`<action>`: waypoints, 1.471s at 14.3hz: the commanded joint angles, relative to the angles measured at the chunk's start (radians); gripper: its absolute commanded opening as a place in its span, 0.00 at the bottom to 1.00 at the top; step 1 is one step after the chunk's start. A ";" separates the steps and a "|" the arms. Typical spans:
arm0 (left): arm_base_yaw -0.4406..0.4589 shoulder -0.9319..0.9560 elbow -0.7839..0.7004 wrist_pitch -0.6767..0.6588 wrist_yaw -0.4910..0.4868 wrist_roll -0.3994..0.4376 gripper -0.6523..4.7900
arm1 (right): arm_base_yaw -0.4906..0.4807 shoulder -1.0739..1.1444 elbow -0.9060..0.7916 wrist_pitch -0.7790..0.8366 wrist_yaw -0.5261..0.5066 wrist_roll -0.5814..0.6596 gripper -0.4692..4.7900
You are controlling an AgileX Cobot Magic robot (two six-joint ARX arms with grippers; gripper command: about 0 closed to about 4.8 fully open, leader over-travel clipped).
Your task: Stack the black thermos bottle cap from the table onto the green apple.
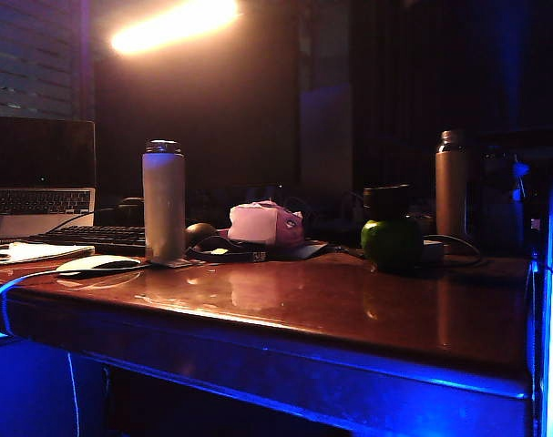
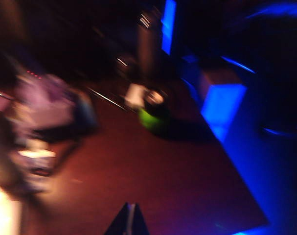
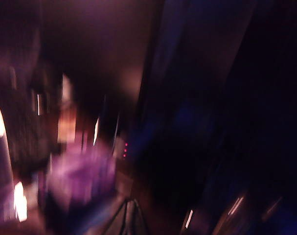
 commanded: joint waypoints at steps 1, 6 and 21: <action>0.000 -0.120 0.004 -0.087 -0.136 -0.017 0.11 | 0.001 -0.131 0.003 0.005 0.009 0.016 0.08; 0.000 -0.523 -0.204 -0.187 -0.344 -0.141 0.11 | 0.001 -0.294 0.003 -0.192 0.001 0.144 0.08; 0.002 -0.933 -1.136 0.458 -0.534 -0.304 0.11 | 0.006 -0.667 -0.392 -0.182 -0.088 0.088 0.08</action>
